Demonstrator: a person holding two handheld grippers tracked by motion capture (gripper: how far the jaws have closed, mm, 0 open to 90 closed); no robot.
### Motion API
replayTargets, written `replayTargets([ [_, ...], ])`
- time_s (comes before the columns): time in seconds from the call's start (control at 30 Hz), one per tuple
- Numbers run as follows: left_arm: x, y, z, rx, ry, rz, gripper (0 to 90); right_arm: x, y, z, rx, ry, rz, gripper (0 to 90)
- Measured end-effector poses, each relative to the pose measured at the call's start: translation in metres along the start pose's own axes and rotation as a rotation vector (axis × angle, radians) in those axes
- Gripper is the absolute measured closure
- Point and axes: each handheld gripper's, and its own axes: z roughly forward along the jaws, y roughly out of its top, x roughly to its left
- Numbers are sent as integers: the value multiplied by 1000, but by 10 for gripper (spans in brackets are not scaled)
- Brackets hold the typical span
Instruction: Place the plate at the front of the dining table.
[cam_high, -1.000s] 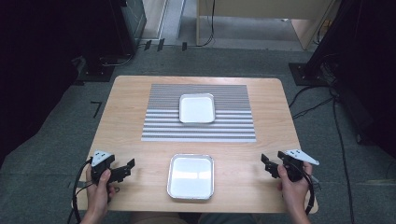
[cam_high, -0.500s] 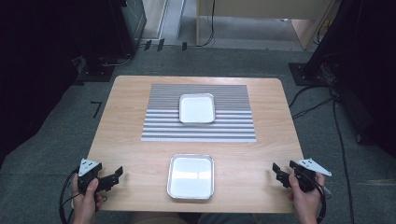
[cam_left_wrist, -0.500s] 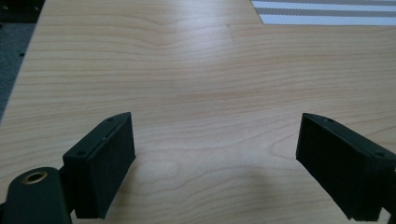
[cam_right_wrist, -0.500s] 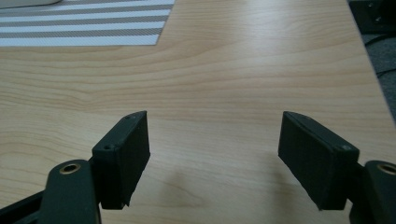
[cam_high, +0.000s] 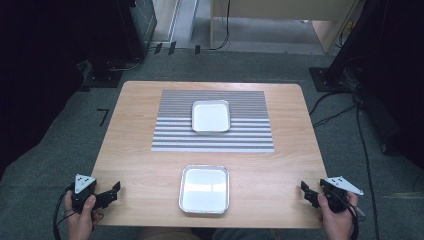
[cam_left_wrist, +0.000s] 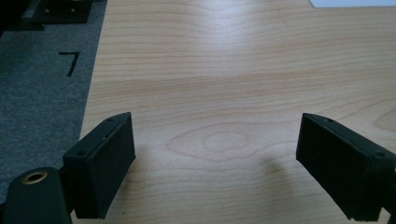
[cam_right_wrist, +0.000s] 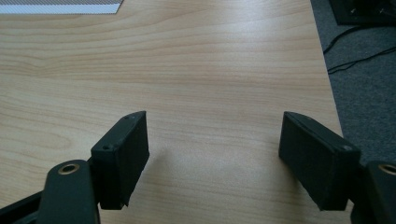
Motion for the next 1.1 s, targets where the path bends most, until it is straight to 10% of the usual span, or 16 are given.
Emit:
replayTargets([
  [0.27,-8,0,6,31,23,42,113,7,-1,2,30,-34,-89,235],
  [1.1,-10,-2,8,14,12,49,100,7,-1,2,31,-29,-92,235],
])
